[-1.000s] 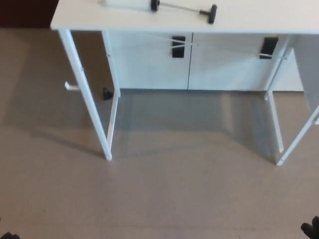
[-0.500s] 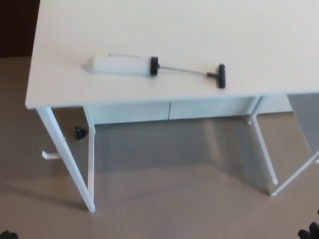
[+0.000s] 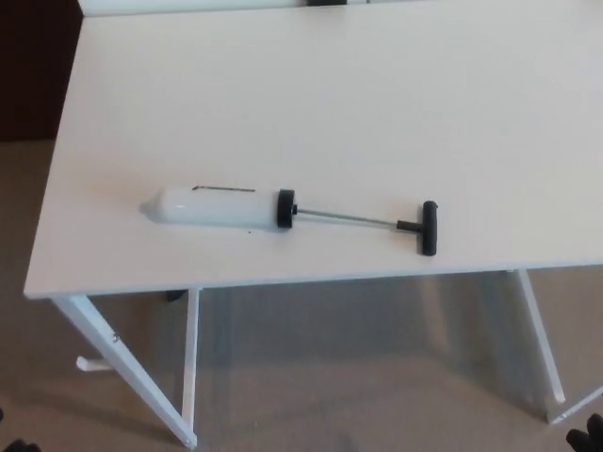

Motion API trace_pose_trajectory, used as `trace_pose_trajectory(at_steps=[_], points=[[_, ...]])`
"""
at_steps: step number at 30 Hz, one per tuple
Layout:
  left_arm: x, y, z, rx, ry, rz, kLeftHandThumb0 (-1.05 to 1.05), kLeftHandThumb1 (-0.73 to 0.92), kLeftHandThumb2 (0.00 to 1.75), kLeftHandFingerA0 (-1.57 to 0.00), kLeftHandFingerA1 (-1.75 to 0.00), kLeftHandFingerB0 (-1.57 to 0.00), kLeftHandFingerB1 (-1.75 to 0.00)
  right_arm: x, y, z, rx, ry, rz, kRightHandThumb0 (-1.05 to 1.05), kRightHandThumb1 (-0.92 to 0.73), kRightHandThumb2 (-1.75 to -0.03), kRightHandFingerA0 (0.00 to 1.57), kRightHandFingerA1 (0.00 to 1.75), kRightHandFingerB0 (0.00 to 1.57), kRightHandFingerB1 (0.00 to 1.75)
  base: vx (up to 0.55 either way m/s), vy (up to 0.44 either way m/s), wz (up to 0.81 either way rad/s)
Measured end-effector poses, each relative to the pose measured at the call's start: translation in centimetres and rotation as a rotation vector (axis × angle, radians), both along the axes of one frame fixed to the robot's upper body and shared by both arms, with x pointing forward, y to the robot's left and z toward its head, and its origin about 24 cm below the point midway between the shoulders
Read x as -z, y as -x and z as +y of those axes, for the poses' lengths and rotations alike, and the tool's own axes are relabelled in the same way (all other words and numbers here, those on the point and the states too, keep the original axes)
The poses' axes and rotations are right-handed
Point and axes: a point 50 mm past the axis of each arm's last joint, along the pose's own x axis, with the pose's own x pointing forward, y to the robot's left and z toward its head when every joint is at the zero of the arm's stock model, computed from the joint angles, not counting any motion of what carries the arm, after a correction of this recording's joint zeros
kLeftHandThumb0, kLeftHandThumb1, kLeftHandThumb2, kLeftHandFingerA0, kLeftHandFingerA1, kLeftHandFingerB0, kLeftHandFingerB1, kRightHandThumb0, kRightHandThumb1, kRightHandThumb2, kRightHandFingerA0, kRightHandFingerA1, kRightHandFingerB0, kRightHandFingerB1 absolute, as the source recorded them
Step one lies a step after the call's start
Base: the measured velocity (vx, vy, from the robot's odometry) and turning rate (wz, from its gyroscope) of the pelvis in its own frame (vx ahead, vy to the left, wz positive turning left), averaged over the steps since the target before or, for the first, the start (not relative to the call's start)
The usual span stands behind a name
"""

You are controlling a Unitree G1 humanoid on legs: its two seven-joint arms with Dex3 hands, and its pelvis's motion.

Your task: The robot walks towards a desk on which an air pump is kept in the middle. It lifts it up and holds it with its left hand and uses its right hand to compress it by pushing its handle inwards.

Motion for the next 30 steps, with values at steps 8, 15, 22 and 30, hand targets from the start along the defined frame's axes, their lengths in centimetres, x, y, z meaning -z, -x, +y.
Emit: trace_pose_trajectory(at_steps=[8, 15, 22, 30], points=[[-0.05, 0.02, 0.17, -0.003, 0.0, 0.002, -0.04, 0.51, 0.94, -0.28, -0.56, -0.21, -0.51, 0.17, 0.16, 0.17, 0.0, -0.003, 0.007, -0.25, -0.57, -0.57, 0.75, 0.49, 0.51, 0.41, 0.15, 0.134, -0.04], [-0.39, -0.05, 0.67, -0.004, -0.013, 0.0, -0.07, 0.5, 0.93, -0.26, -0.55, -0.22, -0.52, 0.25, 0.03, 0.39, -0.001, -0.005, 0.01, -0.25, -0.55, -0.57, 0.77, 0.5, 0.51, 0.41, 0.06, 0.07, 0.09], [-0.4, -0.37, 0.47, 0.01, -0.013, -0.001, -0.08, 0.72, 0.59, -0.39, -0.44, -0.36, -0.36, 0.31, 0.17, 0.36, 0.003, -0.005, 0.014, -0.26, -0.55, -0.56, 0.79, 0.5, 0.54, 0.42, 0.01, -0.008, 0.01], [-0.25, -0.2, 0.4, 0.012, -0.008, 0.008, -0.05, 0.51, 0.94, -0.26, -0.55, -0.2, -0.51, 0.54, 0.76, 0.34, 0.004, 0.003, 0.028, -0.27, -0.56, -0.57, 0.8, 0.51, 0.55, 0.43, 0.0, 0.0, 0.0]])
